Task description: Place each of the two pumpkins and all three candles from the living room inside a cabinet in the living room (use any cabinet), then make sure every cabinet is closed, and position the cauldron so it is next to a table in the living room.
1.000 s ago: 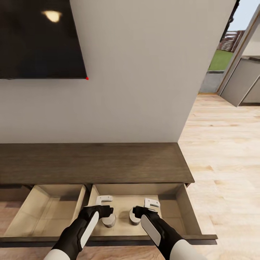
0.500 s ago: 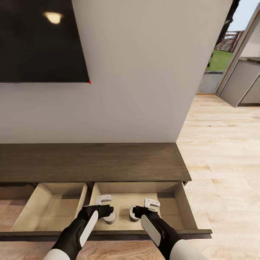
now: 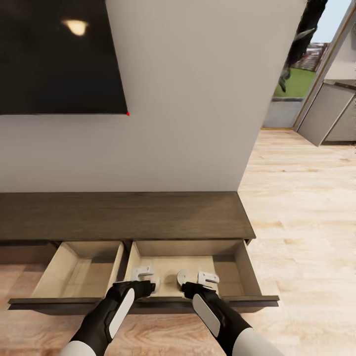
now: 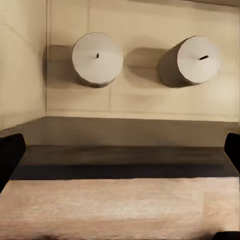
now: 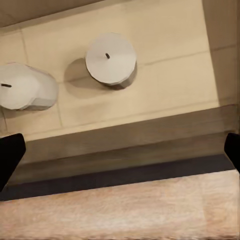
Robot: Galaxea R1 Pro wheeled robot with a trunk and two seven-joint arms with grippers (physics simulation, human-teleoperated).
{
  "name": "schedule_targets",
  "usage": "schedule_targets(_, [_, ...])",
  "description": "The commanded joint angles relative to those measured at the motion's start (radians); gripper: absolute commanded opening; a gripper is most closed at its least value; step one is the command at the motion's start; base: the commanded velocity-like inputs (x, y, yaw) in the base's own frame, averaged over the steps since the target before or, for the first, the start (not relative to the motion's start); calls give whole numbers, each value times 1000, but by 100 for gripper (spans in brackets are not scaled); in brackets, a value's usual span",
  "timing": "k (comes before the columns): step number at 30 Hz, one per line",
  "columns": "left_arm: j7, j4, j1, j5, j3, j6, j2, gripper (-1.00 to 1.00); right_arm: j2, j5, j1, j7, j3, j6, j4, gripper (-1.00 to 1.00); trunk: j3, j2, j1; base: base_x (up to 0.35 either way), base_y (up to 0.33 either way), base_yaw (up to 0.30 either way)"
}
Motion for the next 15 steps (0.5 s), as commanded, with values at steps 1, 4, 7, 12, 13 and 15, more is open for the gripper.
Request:
schedule_targets(1, [9, -1, 0, 11, -3, 3, 0, 100, 0, -3, -1, -7, 2, 4, -1, 100, 2, 7, -5, -309, 0, 0])
schedule_targets(4, [9, 0, 0, 10, -3, 3, 0, 100, 0, -3, 0, -7, 2, 4, -1, 100, 12, 28, -16, -319, 0, 0])
schedule_targets(7, [9, 0, -1, 10, -3, 3, 0, 100, 0, -3, -1, -7, 2, 4, -1, 100, 21, 49, -28, -325, 0, 0])
schedule_targets(12, [9, 0, -1, 10, -3, 3, 0, 100, 0, -3, 0, -7, 2, 4, -1, 100, 37, 84, -47, -326, 0, 0])
schedule_targets(13, [9, 0, -1, 10, -3, 3, 0, 100, 0, -3, -1, -7, 2, 4, -1, 100, 40, 91, -51, -326, 0, 0])
schedule_targets(15, [9, 0, -1, 10, -3, 3, 0, 100, 0, -3, -1, -7, 2, 4, -1, 100, 46, 105, -58, -315, 0, 0])
